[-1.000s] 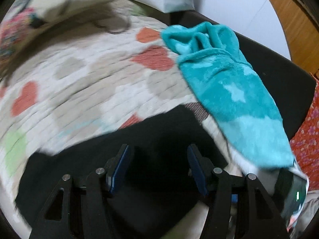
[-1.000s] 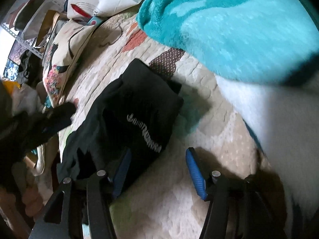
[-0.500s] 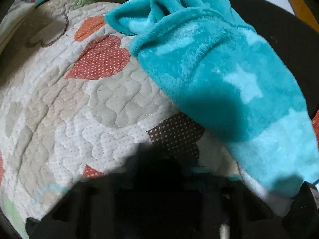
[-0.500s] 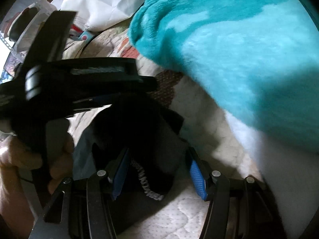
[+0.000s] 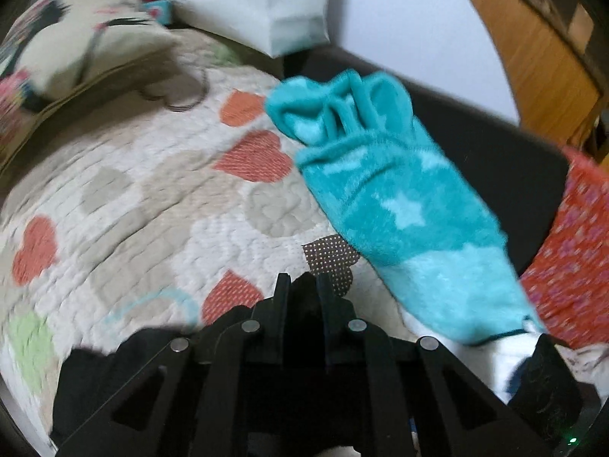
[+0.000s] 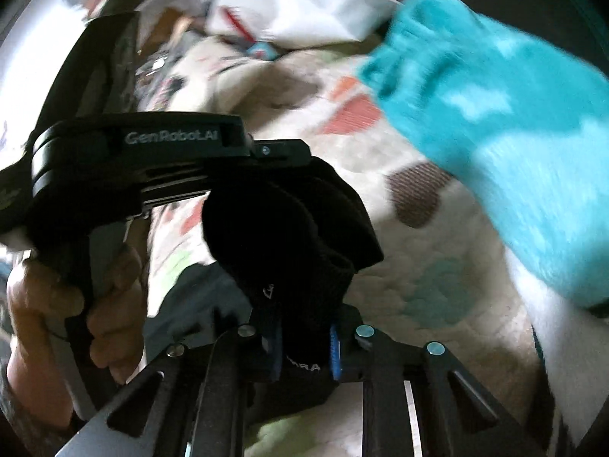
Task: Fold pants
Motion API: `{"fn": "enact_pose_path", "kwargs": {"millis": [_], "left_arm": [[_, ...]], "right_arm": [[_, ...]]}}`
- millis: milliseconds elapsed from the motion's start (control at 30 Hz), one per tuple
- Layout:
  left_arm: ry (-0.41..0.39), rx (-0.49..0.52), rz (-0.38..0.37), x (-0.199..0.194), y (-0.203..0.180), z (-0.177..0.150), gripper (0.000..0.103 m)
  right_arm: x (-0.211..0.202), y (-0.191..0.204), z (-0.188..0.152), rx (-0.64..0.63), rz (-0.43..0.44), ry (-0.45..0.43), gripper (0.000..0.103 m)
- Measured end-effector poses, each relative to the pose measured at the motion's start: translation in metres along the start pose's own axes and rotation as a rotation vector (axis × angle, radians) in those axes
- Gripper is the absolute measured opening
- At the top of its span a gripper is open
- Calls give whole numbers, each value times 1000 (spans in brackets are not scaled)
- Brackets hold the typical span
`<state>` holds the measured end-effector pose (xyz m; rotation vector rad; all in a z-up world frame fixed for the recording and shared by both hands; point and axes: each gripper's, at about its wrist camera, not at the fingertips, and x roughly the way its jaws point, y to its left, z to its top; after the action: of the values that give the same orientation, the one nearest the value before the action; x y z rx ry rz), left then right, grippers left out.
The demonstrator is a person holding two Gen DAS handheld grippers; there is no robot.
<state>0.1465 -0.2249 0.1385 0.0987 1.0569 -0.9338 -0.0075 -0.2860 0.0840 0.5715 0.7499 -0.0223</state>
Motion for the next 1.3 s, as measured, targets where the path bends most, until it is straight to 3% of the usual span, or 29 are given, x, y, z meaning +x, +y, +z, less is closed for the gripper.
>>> {"fn": "enact_pose_path", "kwargs": {"millis": [233, 433, 600, 900, 1100, 1167, 1200, 1300], "left_arm": [[-123, -156, -26, -70, 48, -33, 13], [-205, -328, -77, -105, 104, -80, 10], [-259, -416, -113, -129, 135, -117, 6], [-325, -610, -56, -143, 189, -172, 6], [-317, -725, 30, -150, 212, -200, 6], [-310, -768, 58, -151, 218, -211, 6], [-311, -789, 68, -152, 221, -216, 6], [-348, -853, 95, -163, 227, -230, 6]], "right_arm": [[-7, 65, -13, -192, 68, 26, 19], [8, 127, -43, -392, 101, 108, 19], [31, 162, -78, -536, 77, 178, 19], [64, 196, -124, -725, 4, 208, 20], [64, 198, -143, -762, 6, 212, 36], [59, 201, -147, -772, 34, 218, 62], [55, 204, -150, -786, 48, 219, 66], [38, 210, -160, -851, 84, 214, 70]]}}
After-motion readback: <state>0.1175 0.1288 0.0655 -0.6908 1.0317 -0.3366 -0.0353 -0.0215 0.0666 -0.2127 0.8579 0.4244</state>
